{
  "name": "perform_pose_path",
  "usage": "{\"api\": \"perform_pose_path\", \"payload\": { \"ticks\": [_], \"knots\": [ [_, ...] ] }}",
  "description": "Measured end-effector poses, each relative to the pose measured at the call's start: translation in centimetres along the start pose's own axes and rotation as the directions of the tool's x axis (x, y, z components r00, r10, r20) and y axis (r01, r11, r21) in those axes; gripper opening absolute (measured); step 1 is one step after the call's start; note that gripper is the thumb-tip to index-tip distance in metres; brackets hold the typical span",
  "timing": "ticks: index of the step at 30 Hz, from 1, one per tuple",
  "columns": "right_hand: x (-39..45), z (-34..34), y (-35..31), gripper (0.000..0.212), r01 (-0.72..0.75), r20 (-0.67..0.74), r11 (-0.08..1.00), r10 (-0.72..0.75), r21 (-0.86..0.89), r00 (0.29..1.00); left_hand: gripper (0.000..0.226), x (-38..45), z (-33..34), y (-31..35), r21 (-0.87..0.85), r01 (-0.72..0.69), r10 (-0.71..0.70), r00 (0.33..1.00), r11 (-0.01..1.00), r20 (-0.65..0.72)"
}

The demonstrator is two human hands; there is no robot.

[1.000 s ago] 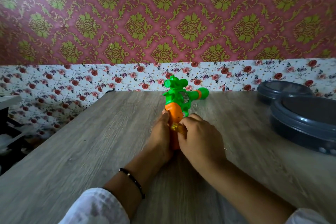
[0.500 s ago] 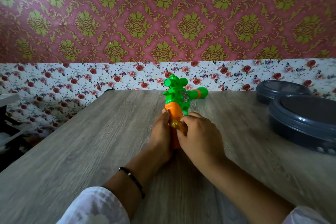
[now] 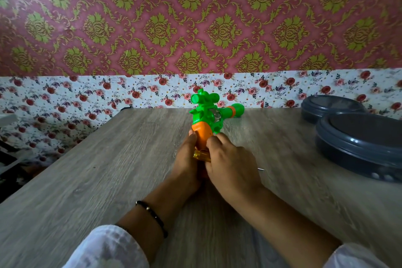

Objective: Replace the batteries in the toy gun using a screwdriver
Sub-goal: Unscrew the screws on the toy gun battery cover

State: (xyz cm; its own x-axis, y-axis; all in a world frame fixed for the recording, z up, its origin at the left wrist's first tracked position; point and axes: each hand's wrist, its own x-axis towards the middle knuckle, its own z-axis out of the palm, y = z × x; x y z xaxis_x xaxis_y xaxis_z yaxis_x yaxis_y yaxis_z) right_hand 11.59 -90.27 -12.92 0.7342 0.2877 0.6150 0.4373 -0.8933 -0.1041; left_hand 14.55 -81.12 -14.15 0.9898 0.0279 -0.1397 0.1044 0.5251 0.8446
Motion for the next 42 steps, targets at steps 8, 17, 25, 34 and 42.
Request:
{"api": "perform_pose_path", "payload": {
  "ticks": [8, 17, 25, 34, 42],
  "knots": [
    [1.4, -1.0, 5.9, 0.018, -0.093, 0.141, 0.979, 0.068, 0.180, 0.988, 0.048, 0.3, -0.2, 0.0, 0.125, -0.055, 0.057, 0.998, 0.991, -0.015],
    [0.6, 0.1, 10.0, 0.008, 0.048, 0.336, 0.999, -0.045, -0.002, 0.941, 0.025, 0.7, -0.1, -0.6, 0.301, -0.273, 0.299, 0.953, 0.914, -0.041],
    [0.7, 0.7, 10.2, 0.009, 0.027, 0.345, 0.997, -0.052, 0.075, 0.937, 0.030, 1.6, -0.8, -0.7, 0.354, -0.216, 0.263, 0.961, 0.910, -0.089],
    [0.6, 0.8, 11.1, 0.024, -0.130, 0.374, 0.978, 0.061, 0.160, 0.926, 0.041, 1.5, -0.9, -0.1, 0.331, -0.142, 0.175, 0.982, 0.933, -0.071],
    [0.5, -0.2, 10.2, 0.033, -0.222, 0.088, 0.961, 0.210, 0.167, 0.974, 0.023, 1.2, -0.9, -0.5, 0.407, -0.135, 0.199, 0.973, 0.904, -0.120]
  ]
}}
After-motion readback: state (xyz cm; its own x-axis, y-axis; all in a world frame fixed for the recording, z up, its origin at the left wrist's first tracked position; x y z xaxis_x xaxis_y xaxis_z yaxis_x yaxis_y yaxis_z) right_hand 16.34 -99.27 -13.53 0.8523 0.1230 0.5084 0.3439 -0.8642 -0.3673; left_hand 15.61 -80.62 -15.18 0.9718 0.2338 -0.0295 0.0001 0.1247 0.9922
